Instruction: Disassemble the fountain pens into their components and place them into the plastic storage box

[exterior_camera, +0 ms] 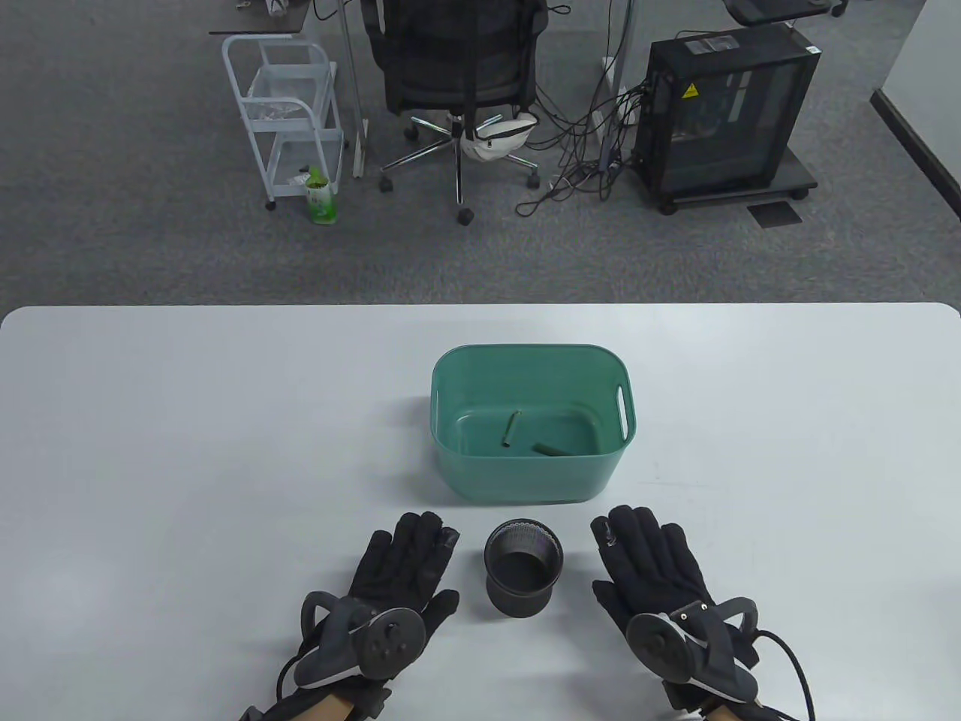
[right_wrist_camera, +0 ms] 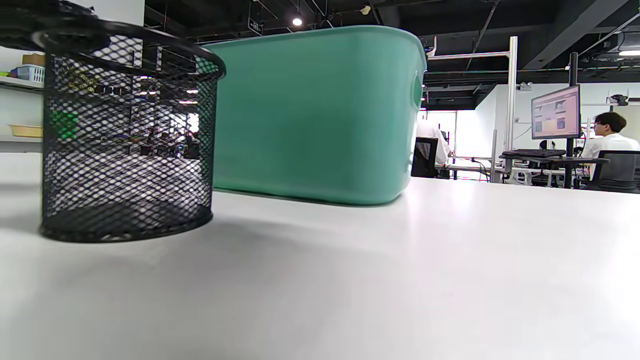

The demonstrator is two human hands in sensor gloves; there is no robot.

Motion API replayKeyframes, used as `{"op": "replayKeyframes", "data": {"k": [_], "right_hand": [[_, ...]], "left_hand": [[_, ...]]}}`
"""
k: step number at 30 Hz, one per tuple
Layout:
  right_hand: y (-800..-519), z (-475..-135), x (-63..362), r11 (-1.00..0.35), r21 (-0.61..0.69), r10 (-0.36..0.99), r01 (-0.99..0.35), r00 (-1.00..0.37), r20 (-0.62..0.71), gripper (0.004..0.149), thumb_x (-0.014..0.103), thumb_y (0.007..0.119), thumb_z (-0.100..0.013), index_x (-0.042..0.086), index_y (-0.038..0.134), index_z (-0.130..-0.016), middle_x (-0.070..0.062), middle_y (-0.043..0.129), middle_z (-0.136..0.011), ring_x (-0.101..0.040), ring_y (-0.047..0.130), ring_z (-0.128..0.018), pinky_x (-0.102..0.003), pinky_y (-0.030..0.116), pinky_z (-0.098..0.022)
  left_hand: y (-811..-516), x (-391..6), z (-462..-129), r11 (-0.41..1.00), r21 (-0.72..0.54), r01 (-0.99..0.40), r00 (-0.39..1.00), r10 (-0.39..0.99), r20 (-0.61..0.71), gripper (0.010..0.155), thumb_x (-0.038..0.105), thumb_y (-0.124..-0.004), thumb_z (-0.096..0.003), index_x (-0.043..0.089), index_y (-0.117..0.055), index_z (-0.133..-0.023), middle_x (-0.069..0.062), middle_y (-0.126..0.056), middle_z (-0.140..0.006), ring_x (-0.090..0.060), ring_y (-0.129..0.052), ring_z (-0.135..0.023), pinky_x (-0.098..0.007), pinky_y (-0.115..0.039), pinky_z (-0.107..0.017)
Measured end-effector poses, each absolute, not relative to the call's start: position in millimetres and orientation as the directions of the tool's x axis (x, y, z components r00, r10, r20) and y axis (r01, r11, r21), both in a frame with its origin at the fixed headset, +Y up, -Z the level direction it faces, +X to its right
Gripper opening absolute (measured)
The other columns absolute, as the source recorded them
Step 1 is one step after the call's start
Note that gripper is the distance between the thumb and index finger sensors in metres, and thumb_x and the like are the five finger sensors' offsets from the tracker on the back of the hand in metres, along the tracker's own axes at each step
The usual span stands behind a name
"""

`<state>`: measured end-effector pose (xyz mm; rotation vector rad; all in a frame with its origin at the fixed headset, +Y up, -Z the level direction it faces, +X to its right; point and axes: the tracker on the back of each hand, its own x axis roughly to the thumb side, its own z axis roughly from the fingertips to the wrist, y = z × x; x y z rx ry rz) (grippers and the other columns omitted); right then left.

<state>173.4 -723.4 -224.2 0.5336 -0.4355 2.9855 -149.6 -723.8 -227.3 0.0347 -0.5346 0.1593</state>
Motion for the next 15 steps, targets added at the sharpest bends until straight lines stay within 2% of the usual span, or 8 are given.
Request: {"op": "replayKeyframes", "data": {"k": [15], "right_hand": [[-722.6,-223.3,172.7,-0.959,-0.257,0.022,-0.118,-0.936,0.35,0.068,0.051,0.046,-0.057,0.025,0.033,-0.119,-0.004,0.029,-0.124,-0.027,0.035,-0.115,-0.046,0.028,-0.085]], "left_hand": [[-724.5,-149.0,-227.7,0.988,-0.014,-0.153,0.848,0.138,0.512,0.07,0.052,-0.042,-0.0677,0.017,-0.027,-0.127,-0.01,-0.026,-0.135,-0.034,-0.022,-0.123,-0.05,-0.018,-0.088]]}}
